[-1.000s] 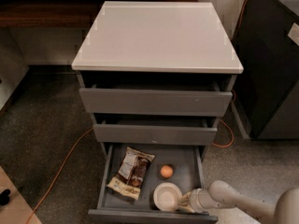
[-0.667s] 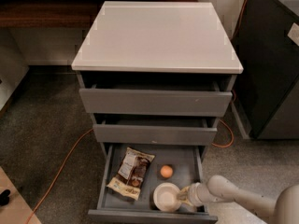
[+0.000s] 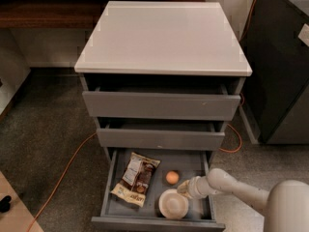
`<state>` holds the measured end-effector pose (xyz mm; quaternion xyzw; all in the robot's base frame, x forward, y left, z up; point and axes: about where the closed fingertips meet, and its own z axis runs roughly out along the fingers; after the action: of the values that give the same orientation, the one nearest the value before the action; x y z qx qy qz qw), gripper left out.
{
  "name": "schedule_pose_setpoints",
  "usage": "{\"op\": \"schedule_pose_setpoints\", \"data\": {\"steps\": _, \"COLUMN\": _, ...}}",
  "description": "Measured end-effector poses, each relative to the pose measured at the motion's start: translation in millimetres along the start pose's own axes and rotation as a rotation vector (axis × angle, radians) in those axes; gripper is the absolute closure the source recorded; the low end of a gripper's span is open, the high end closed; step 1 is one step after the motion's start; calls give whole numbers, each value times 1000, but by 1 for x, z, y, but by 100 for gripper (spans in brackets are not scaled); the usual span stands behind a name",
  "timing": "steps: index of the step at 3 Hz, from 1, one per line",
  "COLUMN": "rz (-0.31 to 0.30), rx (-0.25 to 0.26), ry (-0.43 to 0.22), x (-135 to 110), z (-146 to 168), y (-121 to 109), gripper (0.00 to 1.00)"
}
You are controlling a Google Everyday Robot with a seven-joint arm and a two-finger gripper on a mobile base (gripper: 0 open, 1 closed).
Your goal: Pick orange from bottom drawer and place on counter
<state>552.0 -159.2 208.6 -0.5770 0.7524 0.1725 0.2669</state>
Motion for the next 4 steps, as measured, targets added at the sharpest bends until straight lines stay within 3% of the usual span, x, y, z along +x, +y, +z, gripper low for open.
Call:
{"op": "schedule_pose_setpoints", "data": {"steps": 1, "rz": 64, "rx": 27, "ry": -3, "x": -10, "z": 18, "y": -40, "gripper": 75}}
{"op": "schedule_pose_setpoints", "data": {"steps": 2, "rz": 111, "rx": 46, "ry": -7, "x": -15, "z": 29, "y": -66, "gripper": 53}}
{"op": "schedule_pose_setpoints", "data": {"steps": 3, "rz": 175, "rx": 86, "ry": -5, "x": -14, "z": 40, "y": -93, "gripper": 21}}
{"op": "schedule_pose_setpoints", "data": {"steps": 4, "rz": 214, "rx": 107, "ry": -7, "x": -14, "z": 49, "y": -102, "gripper": 0}}
